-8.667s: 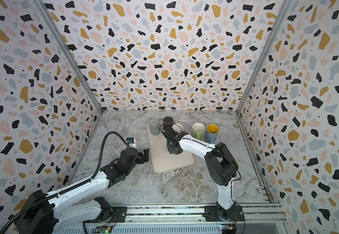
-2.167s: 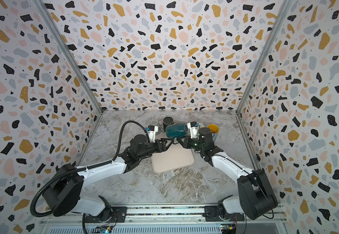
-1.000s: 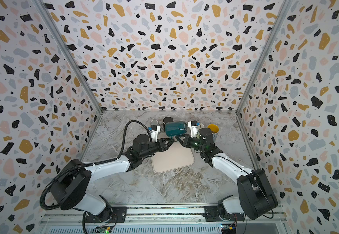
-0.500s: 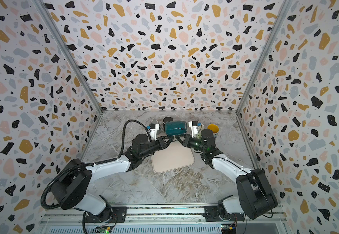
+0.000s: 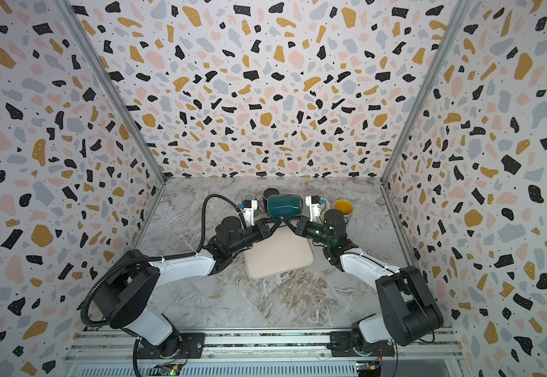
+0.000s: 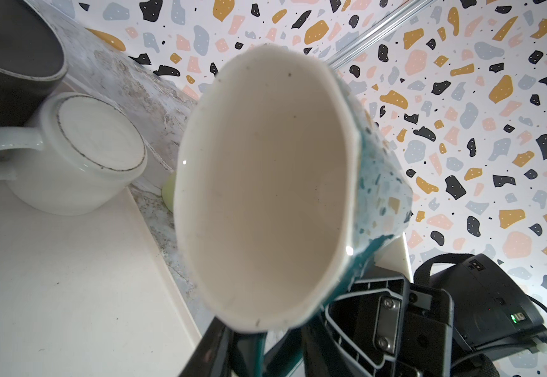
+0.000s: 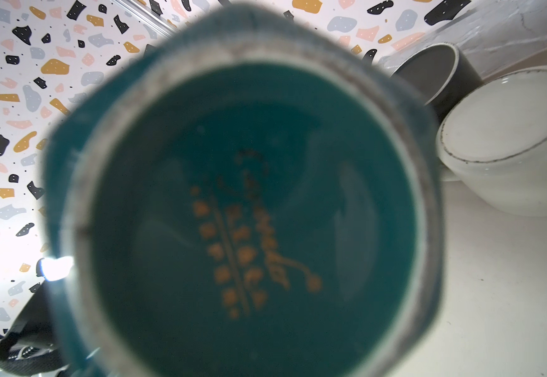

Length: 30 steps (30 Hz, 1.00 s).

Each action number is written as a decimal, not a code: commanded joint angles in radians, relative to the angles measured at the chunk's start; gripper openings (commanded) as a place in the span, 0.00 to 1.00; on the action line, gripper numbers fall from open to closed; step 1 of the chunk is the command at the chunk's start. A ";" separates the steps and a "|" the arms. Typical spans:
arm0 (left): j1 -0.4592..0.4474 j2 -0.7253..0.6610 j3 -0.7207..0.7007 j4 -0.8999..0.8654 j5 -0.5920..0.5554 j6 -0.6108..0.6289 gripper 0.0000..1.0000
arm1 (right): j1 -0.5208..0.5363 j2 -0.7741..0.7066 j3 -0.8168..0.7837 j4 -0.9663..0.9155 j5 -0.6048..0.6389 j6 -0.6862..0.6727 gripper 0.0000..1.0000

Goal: Turn the mug right side up
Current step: Place the mug at the top-left of the table.

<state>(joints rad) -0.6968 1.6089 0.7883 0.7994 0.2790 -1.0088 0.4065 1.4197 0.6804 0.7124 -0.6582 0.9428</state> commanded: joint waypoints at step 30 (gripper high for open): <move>-0.008 -0.059 0.084 -0.057 -0.001 0.117 0.00 | 0.020 -0.002 0.019 0.102 -0.083 -0.002 0.14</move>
<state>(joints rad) -0.6918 1.5936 0.8120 0.7563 0.3073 -0.9497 0.4099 1.4342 0.6781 0.7761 -0.6964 0.9901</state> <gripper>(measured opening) 0.183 0.176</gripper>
